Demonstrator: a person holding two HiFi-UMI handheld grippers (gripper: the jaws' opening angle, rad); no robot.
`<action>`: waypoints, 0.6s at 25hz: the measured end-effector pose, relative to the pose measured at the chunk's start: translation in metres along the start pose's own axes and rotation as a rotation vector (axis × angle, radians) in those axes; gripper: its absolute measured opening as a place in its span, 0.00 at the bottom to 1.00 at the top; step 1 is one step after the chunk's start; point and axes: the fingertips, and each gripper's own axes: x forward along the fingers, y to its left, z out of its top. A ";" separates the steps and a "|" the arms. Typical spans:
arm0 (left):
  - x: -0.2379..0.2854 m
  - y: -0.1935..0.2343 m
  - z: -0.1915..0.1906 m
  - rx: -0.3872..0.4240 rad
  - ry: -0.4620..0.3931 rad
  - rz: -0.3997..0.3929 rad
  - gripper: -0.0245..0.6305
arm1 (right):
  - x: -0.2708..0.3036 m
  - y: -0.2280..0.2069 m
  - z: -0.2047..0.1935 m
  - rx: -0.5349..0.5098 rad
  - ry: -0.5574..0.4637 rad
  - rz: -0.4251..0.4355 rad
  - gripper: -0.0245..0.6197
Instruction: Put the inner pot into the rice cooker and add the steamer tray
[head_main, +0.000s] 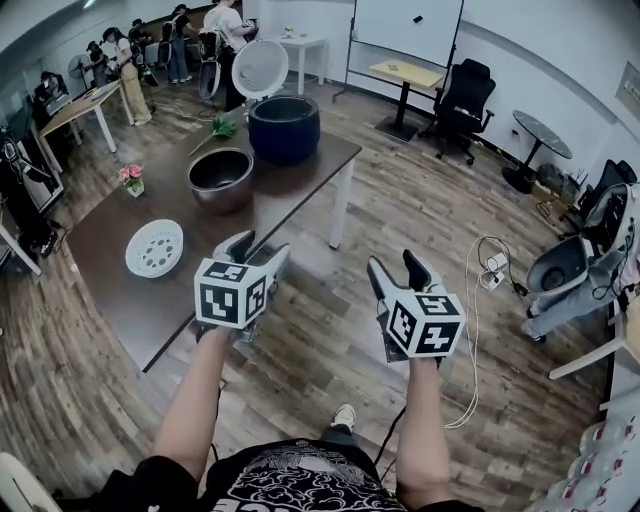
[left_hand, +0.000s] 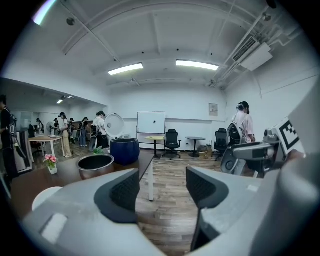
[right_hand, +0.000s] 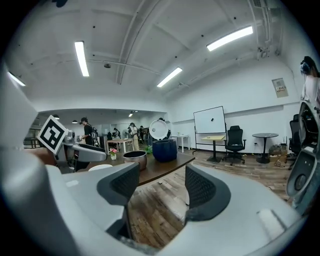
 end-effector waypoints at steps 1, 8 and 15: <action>0.007 0.000 0.003 -0.001 0.001 0.011 0.49 | 0.006 -0.006 0.002 -0.003 0.002 0.014 0.47; 0.041 0.004 0.016 -0.058 -0.003 0.089 0.61 | 0.045 -0.035 0.014 -0.029 0.030 0.101 0.57; 0.067 -0.010 0.021 -0.038 0.019 0.113 0.72 | 0.065 -0.065 0.022 -0.046 0.029 0.157 0.64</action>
